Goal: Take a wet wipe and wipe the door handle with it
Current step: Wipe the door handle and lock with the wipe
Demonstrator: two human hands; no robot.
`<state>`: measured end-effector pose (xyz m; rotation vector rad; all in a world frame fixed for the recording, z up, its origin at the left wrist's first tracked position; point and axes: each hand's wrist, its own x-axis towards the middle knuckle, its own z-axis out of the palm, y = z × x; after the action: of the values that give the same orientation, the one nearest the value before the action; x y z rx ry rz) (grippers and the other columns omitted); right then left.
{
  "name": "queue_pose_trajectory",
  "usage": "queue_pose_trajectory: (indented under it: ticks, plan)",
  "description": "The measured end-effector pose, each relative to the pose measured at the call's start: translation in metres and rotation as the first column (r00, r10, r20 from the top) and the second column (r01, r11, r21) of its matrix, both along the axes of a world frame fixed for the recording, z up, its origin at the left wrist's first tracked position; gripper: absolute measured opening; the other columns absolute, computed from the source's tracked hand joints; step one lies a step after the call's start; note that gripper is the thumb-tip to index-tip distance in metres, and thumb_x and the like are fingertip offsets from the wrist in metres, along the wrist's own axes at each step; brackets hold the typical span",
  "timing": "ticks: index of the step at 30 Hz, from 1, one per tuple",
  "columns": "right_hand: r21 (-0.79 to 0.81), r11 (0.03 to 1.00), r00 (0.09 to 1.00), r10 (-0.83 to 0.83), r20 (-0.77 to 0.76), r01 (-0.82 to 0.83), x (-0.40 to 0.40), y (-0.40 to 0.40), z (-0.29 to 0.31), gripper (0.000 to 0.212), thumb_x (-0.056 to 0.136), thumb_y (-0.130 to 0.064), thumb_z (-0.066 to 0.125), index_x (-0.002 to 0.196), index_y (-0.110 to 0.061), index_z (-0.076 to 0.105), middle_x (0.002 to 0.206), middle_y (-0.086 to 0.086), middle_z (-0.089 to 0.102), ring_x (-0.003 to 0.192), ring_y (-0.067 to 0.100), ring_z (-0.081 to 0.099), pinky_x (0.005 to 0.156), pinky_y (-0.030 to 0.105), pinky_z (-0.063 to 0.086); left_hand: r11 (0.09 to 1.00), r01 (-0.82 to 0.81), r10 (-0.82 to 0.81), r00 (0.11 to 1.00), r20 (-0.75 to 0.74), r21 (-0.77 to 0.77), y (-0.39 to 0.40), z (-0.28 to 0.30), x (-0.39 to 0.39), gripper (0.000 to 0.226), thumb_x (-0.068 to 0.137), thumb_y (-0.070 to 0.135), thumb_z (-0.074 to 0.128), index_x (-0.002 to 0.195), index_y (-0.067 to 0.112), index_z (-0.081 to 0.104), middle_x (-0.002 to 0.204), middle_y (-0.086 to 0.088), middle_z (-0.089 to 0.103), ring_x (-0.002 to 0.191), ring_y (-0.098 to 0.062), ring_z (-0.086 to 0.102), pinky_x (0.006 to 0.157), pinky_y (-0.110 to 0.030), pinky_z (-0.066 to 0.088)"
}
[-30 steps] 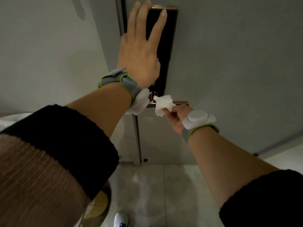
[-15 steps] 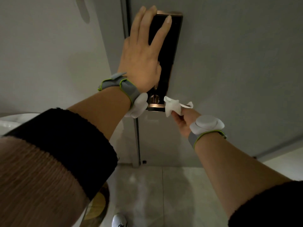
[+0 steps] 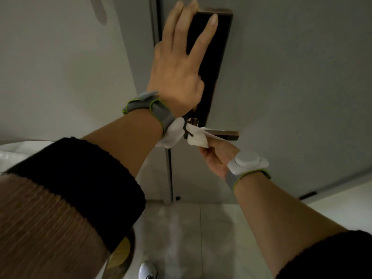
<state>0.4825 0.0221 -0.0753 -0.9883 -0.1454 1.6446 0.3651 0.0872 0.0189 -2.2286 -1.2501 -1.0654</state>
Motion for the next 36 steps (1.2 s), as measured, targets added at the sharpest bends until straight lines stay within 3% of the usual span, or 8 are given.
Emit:
queue_pose_trajectory:
  ticks: [5, 12, 14, 18, 24, 31, 34, 36]
  plan:
    - [-0.032, 0.998, 0.998, 0.049, -0.032, -0.050, -0.028, 0.006, 0.005, 0.016, 0.088, 0.003, 0.052, 0.076, -0.002, 0.062, 0.082, 0.008, 0.064, 0.075, 0.013, 0.061, 0.050, 0.015, 0.056, 1.000, 0.012, -0.012, 1.000, -0.004, -0.002, -0.001, 0.003, -0.002, 0.081, 0.067, 0.013, 0.061, 0.143, 0.013, 0.035, 0.149, -0.023, 0.030, 0.139, -0.040, 0.021, 0.091, -0.041, 0.043]
    - [-0.102, 0.995, 0.999, -0.018, 0.043, 0.023, -0.009, 0.005, 0.012, 0.018, 0.085, 0.003, 0.055, 0.069, -0.003, 0.059, 0.065, 0.006, 0.067, 0.069, 0.014, 0.060, 0.047, 0.015, 0.055, 1.000, 0.005, -0.005, 1.000, -0.006, -0.006, -0.004, 0.004, -0.002, 0.083, 0.066, 0.009, 0.063, 0.144, 0.013, 0.034, 0.149, -0.024, 0.030, 0.140, -0.042, 0.022, 0.093, -0.041, 0.042]
    - [-0.110, 0.994, 0.999, -0.023, 0.035, 0.027, -0.004, 0.005, 0.010, 0.015, 0.085, 0.003, 0.056, 0.071, -0.002, 0.059, 0.069, 0.008, 0.067, 0.070, 0.014, 0.060, 0.047, 0.015, 0.056, 1.000, 0.002, -0.002, 1.000, -0.008, -0.001, -0.003, 0.004, -0.003, 0.082, 0.066, 0.008, 0.063, 0.143, 0.013, 0.034, 0.149, -0.024, 0.030, 0.139, -0.042, 0.023, 0.092, -0.040, 0.042]
    - [-0.135, 0.990, 0.999, -0.033, -0.001, 0.033, -0.010, 0.007, 0.008, 0.012, 0.083, -0.004, 0.063, 0.072, -0.002, 0.059, 0.053, 0.006, 0.069, 0.061, 0.013, 0.064, 0.047, 0.016, 0.056, 1.000, -0.011, 0.011, 1.000, -0.007, -0.007, -0.005, 0.004, -0.001, 0.081, 0.066, 0.008, 0.062, 0.143, 0.012, 0.036, 0.149, -0.024, 0.031, 0.139, -0.043, 0.024, 0.089, -0.040, 0.044]
    - [-0.130, 0.987, 0.995, 0.098, -0.024, -0.100, -0.033, 0.016, 0.009, 0.013, 0.086, -0.006, 0.060, 0.072, -0.005, 0.058, 0.050, 0.004, 0.068, 0.052, 0.010, 0.064, 0.047, 0.016, 0.054, 1.000, -0.026, 0.026, 0.999, -0.018, -0.004, -0.004, 0.003, 0.000, 0.080, 0.067, 0.012, 0.059, 0.143, 0.013, 0.035, 0.147, -0.024, 0.031, 0.139, -0.042, 0.024, 0.093, -0.042, 0.043]
    - [-0.170, 0.954, 0.952, 0.270, 0.145, -0.245, -0.027, 0.008, 0.013, 0.007, 0.088, -0.008, 0.057, 0.081, -0.006, 0.057, 0.076, 0.005, 0.057, 0.066, 0.012, 0.054, 0.046, 0.015, 0.053, 0.998, -0.069, 0.069, 0.996, -0.048, 0.000, -0.007, 0.005, 0.002, 0.080, 0.068, 0.014, 0.058, 0.144, 0.013, 0.033, 0.148, -0.024, 0.031, 0.139, -0.041, 0.023, 0.097, -0.043, 0.041]
    - [-0.172, 0.944, 0.940, 0.308, 0.149, -0.282, -0.014, -0.003, 0.019, 0.009, 0.088, -0.005, 0.056, 0.079, -0.006, 0.055, 0.078, 0.006, 0.057, 0.070, 0.014, 0.055, 0.066, 0.022, 0.054, 0.998, -0.058, 0.055, 0.996, -0.074, -0.031, -0.013, 0.010, 0.001, 0.080, 0.068, 0.013, 0.059, 0.144, 0.011, 0.034, 0.149, -0.025, 0.028, 0.140, -0.044, 0.021, 0.101, -0.047, 0.039]
    - [-0.125, 0.943, 0.936, 0.323, 0.140, -0.307, -0.005, -0.010, 0.030, 0.003, 0.088, -0.004, 0.055, 0.085, -0.006, 0.055, 0.081, 0.008, 0.060, 0.075, 0.017, 0.059, 0.071, 0.024, 0.052, 0.996, -0.046, 0.040, 0.996, -0.080, -0.076, -0.019, 0.016, -0.002, 0.081, 0.067, 0.011, 0.058, 0.144, 0.011, 0.034, 0.150, -0.025, 0.028, 0.140, -0.043, 0.021, 0.103, -0.049, 0.039]
